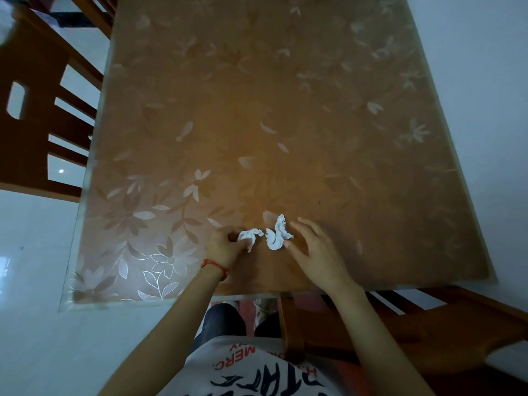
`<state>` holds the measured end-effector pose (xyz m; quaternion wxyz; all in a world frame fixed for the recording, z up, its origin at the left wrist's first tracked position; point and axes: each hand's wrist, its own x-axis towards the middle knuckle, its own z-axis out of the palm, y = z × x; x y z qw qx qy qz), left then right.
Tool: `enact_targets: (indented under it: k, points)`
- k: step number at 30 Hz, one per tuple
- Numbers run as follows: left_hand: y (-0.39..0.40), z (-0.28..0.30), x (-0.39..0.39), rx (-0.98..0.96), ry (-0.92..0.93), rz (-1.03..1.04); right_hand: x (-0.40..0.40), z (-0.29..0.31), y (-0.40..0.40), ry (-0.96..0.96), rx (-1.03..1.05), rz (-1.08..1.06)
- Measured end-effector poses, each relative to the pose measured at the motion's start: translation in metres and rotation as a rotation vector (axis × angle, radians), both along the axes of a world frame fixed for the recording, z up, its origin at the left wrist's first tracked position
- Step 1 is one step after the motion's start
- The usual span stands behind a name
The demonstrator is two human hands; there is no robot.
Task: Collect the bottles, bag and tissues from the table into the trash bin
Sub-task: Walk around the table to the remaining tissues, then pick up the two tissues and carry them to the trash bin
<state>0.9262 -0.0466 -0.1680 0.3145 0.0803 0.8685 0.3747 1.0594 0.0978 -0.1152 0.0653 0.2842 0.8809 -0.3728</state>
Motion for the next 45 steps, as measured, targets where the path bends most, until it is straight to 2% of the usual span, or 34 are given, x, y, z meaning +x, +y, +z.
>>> enact_targets:
  k: [5,8,14,19,24,28,32,38,45]
  points:
    - [-0.014,0.009,-0.001,0.189,-0.183,0.216,-0.019,-0.011,0.002,0.051,-0.08,-0.028]
    - [-0.025,0.013,-0.002,0.251,-0.249,0.333,-0.03,-0.02,0.0,0.01,-0.079,-0.024]
    - [-0.046,0.012,0.002,0.277,-0.281,0.449,-0.041,-0.035,-0.01,-0.12,-0.002,-0.014]
    - [-0.052,0.014,0.005,0.296,-0.308,0.494,-0.044,-0.043,-0.009,-0.095,-0.025,-0.048]
    - [-0.058,0.018,0.006,0.303,-0.279,0.522,-0.048,-0.045,-0.012,-0.041,-0.098,-0.13]
    - [-0.067,0.021,0.006,0.301,-0.267,0.564,-0.051,-0.044,-0.017,0.017,-0.232,-0.253]
    - [-0.08,0.024,0.006,0.317,-0.248,0.616,-0.06,-0.037,-0.028,0.056,-0.385,-0.285]
    - [-0.115,0.034,0.003,0.365,-0.206,0.687,-0.088,-0.018,-0.061,0.1,-0.452,-0.219]
    - [-0.199,0.045,-0.006,0.431,-0.143,0.761,-0.124,0.021,-0.143,0.128,-0.495,-0.083]
